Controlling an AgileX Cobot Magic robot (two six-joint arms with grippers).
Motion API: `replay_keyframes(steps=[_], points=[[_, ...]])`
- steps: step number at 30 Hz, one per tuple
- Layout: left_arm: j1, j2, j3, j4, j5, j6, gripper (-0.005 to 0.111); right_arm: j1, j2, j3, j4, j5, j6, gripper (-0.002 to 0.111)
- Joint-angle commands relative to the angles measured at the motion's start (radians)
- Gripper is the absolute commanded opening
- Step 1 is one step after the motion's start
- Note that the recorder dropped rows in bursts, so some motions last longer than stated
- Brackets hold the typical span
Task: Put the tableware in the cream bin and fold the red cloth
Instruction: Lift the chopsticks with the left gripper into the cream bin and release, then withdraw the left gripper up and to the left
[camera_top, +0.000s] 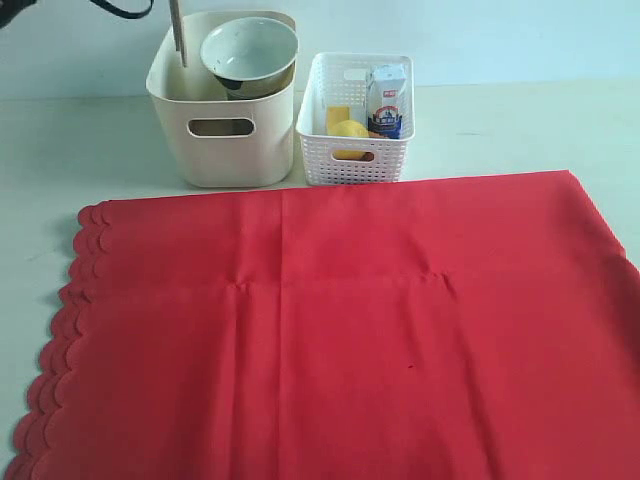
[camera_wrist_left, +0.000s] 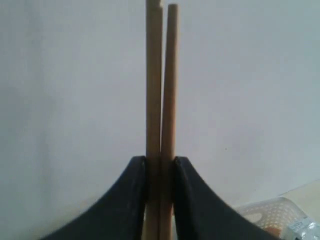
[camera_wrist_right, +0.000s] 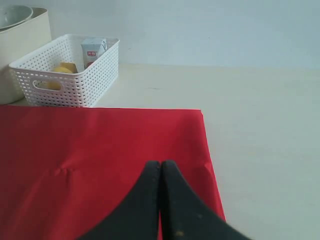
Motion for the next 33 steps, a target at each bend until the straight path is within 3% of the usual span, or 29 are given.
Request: replay_keyframes(steps=[1,33], points=[[0.004,0.066,-0.030,-0.004,-0.014,0.002,0.000,-0.004,-0.004,0.004,0.000,-0.005,0.000,0.000],[0.004,0.230,-0.024,-0.040,0.094,-0.083,0.002,-0.004,-0.004,0.004,0.000,-0.005,0.000,0.000]])
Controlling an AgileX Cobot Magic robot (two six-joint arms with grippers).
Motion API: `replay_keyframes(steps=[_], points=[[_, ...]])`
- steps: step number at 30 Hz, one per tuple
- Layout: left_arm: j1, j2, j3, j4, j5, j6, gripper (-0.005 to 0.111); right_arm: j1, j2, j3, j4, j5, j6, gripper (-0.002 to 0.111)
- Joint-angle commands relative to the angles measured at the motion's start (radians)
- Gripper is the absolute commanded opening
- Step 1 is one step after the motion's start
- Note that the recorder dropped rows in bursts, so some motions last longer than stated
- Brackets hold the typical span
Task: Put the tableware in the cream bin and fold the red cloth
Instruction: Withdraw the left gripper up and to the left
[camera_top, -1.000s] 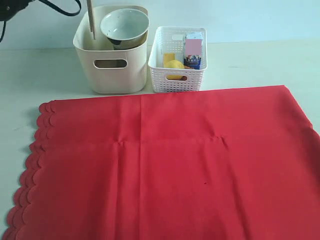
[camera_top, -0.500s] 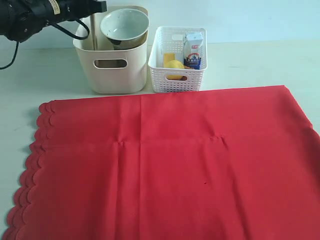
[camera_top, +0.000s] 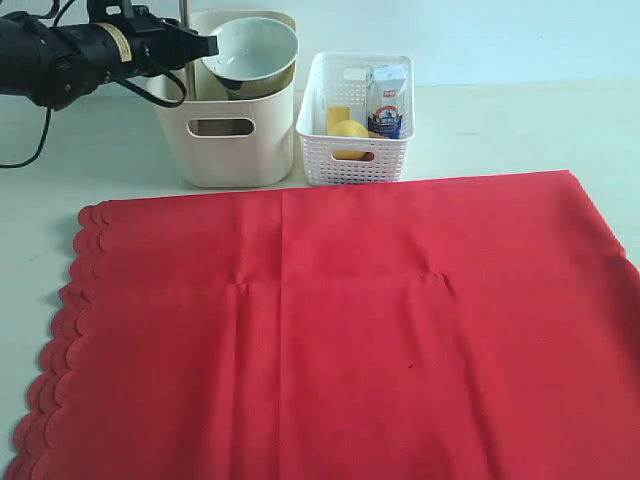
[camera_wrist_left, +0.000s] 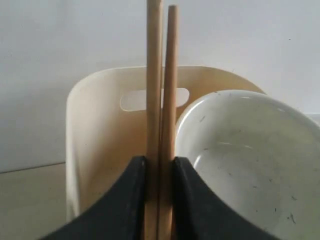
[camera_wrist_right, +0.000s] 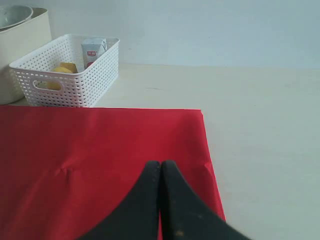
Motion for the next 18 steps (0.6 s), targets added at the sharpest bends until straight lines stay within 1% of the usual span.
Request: replay_keyframes(steps=[1,3,4,7,9,11,14,18], points=[[0.001,0.004,-0.002,-0.010,0.006,-0.012,0.005,-0.004,-0.004,0.004,0.000,-0.005,0.000,0.000],[0.001,0.001,-0.002,-0.010,0.010,-0.012,0.014,-0.004,-0.004,0.004,0.000,-0.005,0.000,0.000],[0.001,0.000,-0.002,-0.010,0.010,-0.012,0.021,-0.004,-0.004,0.004,0.000,-0.005,0.000,0.000],[0.001,-0.011,-0.002,-0.010,0.024,-0.012,0.036,-0.004,-0.004,0.004,0.000,-0.005,0.000,0.000],[0.001,-0.021,-0.002,-0.010,0.043,-0.012,0.042,-0.004,-0.004,0.004,0.000,-0.005,0.000,0.000],[0.001,-0.036,-0.002,-0.008,0.067,-0.012,0.045,-0.004,-0.004,0.004,0.000,-0.005,0.000,0.000],[0.001,-0.068,-0.002,-0.008,0.125,-0.012,0.046,-0.004,-0.004,0.004,0.000,-0.005,0.000,0.000],[0.000,-0.121,-0.002,-0.008,0.248,-0.012,0.046,-0.004,-0.004,0.004,0.000,-0.005,0.000,0.000]])
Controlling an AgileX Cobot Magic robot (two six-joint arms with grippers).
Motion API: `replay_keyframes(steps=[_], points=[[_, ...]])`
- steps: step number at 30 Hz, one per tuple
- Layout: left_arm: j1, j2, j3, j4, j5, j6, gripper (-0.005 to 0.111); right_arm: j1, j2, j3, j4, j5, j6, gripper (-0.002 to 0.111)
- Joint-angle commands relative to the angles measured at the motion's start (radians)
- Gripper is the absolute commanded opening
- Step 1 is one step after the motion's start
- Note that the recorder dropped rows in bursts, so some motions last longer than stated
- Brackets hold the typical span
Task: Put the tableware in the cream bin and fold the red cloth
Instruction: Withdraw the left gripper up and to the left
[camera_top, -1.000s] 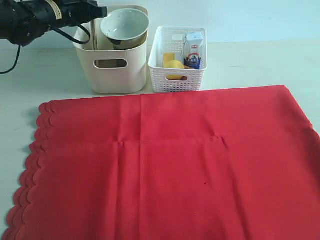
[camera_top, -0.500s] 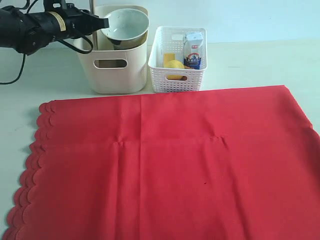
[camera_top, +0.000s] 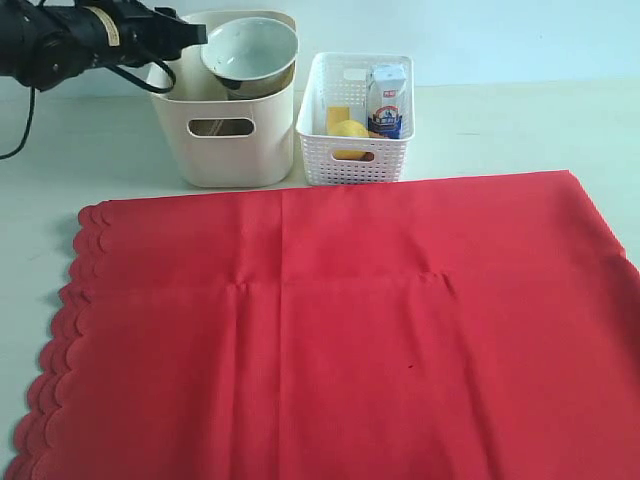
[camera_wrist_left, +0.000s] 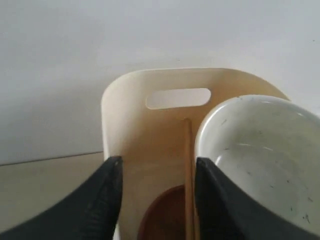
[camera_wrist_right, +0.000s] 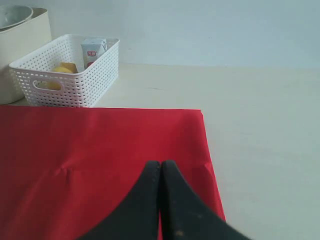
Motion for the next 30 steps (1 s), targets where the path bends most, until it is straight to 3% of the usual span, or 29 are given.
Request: replay_keyframes(steps=[1,6,9,12,15,20,30], points=[[0.000,-0.069,-0.002,-0.008,0.152,-0.007,0.046,-0.004,-0.004,0.004,0.000,-0.005,0.000,0.000],[-0.012,-0.143,-0.002,-0.008,0.352,0.005,0.046,-0.004,-0.004,0.004,0.000,-0.005,0.000,0.000],[-0.046,-0.223,-0.002,-0.012,0.555,0.104,0.046,-0.004,-0.004,0.004,0.000,-0.005,0.000,0.000],[-0.068,-0.265,-0.002,-0.052,0.654,0.181,0.046,-0.004,-0.004,0.004,0.000,-0.005,0.000,0.000],[-0.073,-0.335,-0.002,-0.363,0.763,0.488,0.046,-0.004,-0.004,0.004,0.000,-0.005,0.000,0.000],[-0.073,-0.423,0.002,-0.663,0.955,0.736,0.046,-0.004,-0.004,0.004,0.000,-0.005,0.000,0.000],[-0.073,-0.649,0.171,-0.756,0.967,0.784,0.046,-0.004,-0.004,0.004,0.000,-0.005,0.000,0.000]])
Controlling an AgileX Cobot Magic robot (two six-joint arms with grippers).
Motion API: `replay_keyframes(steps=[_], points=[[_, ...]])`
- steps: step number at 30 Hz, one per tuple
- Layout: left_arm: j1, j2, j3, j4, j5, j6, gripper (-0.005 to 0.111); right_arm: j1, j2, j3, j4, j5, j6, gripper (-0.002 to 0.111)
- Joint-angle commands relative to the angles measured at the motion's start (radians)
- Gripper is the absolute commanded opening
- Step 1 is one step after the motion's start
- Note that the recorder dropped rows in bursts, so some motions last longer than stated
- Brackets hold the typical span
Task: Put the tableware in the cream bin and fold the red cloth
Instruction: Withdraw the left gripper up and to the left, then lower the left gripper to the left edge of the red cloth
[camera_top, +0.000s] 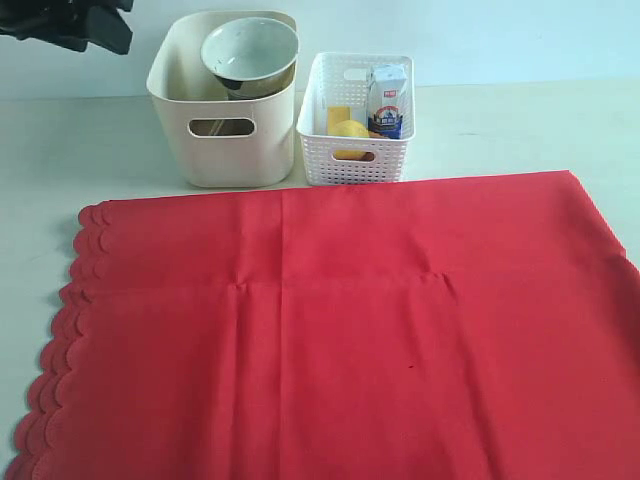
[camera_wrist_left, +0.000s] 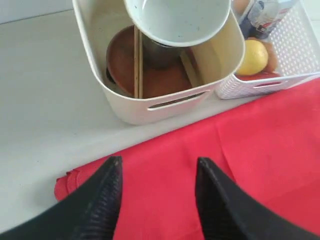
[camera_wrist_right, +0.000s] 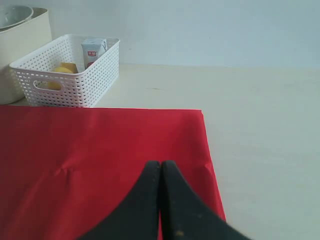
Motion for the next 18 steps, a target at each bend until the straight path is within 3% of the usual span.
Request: replay_keyframes(steps=[1,18], points=[[-0.003,-0.124,0.099,-0.015,-0.002,0.010,0.046,-0.004,-0.004,0.004,0.000,-0.005,0.000,0.000],[-0.003,-0.427,0.408,-0.025,0.000,0.027,0.046,-0.004,-0.004,0.004,0.000,-0.005,0.000,0.000]])
